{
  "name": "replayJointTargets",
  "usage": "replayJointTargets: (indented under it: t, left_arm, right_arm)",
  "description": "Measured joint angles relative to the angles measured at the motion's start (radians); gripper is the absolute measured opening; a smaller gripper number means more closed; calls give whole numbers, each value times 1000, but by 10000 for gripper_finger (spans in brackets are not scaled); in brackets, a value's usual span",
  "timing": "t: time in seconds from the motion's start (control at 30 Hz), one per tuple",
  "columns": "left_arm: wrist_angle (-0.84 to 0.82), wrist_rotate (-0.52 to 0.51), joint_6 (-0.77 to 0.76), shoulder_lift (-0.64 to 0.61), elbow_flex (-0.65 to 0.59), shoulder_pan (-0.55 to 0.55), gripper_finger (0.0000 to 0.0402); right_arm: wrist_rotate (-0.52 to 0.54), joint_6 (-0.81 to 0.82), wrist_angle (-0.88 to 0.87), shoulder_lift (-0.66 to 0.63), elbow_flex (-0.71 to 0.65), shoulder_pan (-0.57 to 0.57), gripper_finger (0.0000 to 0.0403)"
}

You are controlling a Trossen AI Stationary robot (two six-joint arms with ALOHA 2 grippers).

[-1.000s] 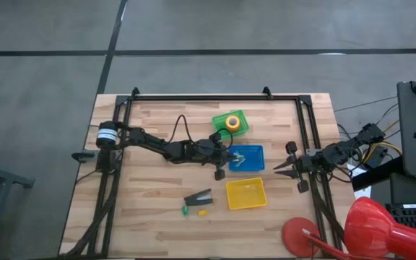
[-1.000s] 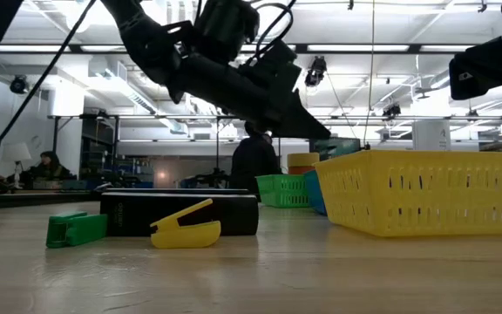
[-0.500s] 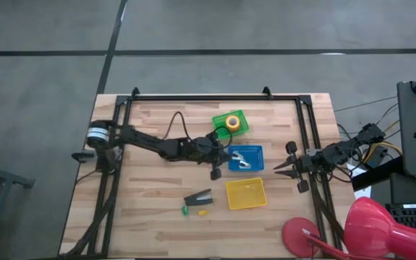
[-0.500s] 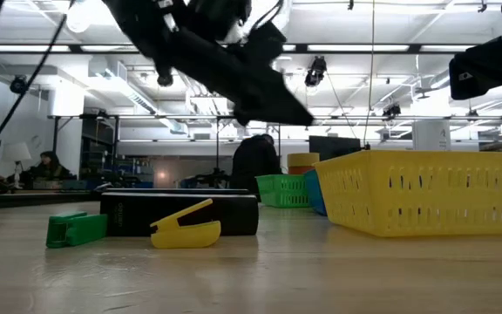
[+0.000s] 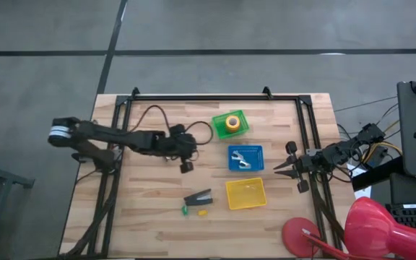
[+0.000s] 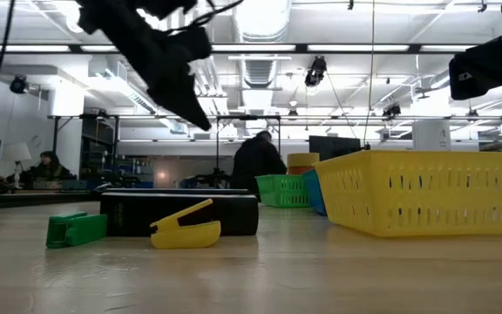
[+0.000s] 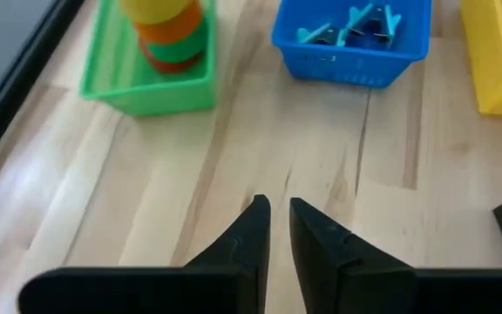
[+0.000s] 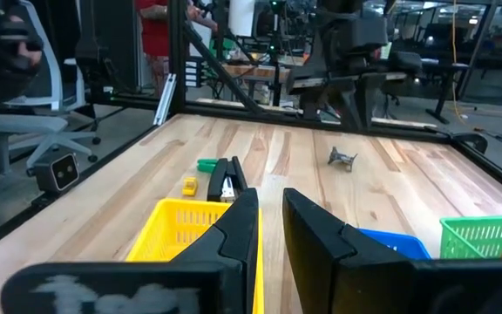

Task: Pick and place Stapler, Stapler remover, tape
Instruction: Put the black staple remover into the blue bin

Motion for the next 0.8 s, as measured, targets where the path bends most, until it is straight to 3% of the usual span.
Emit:
replayJointTargets:
  t: [0.37,0.5,0.8]
  left_arm:
    - [-10,-25,-61,-186,-210,0,51]
    - [-87,0,-28,-226,-258,-3,49]
    - [-324,41,-116,-255,-275,-3,51]
  right_arm:
    - [0,0,0,0,0,0,52]
    - [0,0,0,0,0,0,52]
    - [0,1,0,0,0,0,52]
